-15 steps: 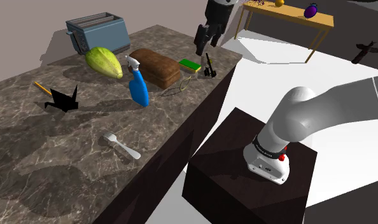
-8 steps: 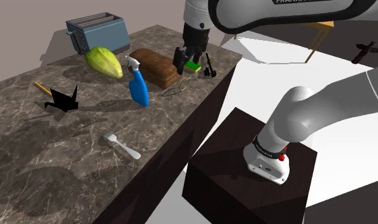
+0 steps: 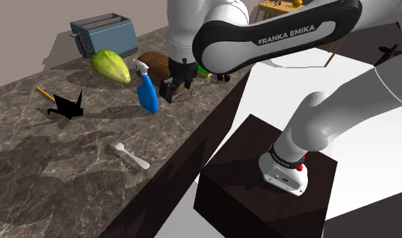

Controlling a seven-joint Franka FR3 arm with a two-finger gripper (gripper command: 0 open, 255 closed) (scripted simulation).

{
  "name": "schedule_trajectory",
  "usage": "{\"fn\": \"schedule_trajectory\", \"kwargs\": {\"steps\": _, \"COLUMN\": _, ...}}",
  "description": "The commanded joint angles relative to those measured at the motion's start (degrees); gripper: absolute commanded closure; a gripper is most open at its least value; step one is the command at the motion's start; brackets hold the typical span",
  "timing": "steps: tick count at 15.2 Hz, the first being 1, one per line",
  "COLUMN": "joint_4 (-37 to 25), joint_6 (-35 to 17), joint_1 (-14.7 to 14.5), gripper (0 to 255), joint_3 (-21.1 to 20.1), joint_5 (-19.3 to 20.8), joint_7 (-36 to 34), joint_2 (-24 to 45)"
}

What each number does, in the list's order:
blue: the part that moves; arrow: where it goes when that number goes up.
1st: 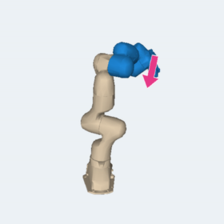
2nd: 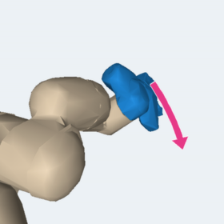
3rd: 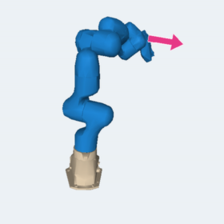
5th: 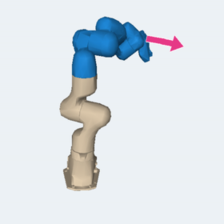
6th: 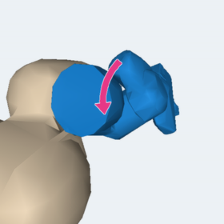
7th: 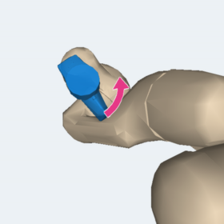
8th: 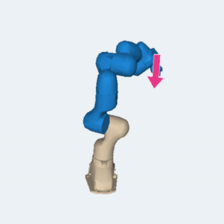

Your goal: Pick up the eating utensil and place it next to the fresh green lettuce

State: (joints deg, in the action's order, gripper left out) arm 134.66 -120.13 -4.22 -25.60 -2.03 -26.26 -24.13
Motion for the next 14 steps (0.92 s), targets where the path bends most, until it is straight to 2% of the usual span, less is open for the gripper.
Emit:
{"fn": "schedule_trajectory", "kwargs": {"steps": 1, "joint_4": -0.9, "joint_6": -1.9, "joint_1": 0.0, "gripper": 0, "joint_3": -2.5, "joint_5": 1.0, "joint_7": -3.1, "joint_2": 2.9}}
{"fn": "schedule_trajectory", "kwargs": {"steps": 4, "joint_4": -2.9, "joint_6": -4.9, "joint_1": 0.6, "gripper": 0, "joint_3": -6.4, "joint_5": 3.9, "joint_7": -8.2, "joint_2": 8.6}}
{"fn": "schedule_trajectory", "kwargs": {"steps": 7, "joint_4": -5.7, "joint_6": -7.2, "joint_1": 1.3, "gripper": 0, "joint_3": -10.1, "joint_5": 8.5, "joint_7": -14.1, "joint_2": 15.0}}
{"fn": "schedule_trajectory", "kwargs": {"steps": 11, "joint_4": -10.6, "joint_6": -8.8, "joint_1": 0.9, "gripper": 0, "joint_3": -13.6, "joint_5": 17.2, "joint_7": -23.3, "joint_2": 24.9}}
{"fn": "schedule_trajectory", "kwargs": {"steps": 14, "joint_4": -15.2, "joint_6": -8.6, "joint_1": -1.5, "gripper": 0, "joint_3": -14.2, "joint_5": 24.5, "joint_7": -30.1, "joint_2": 32.9}}
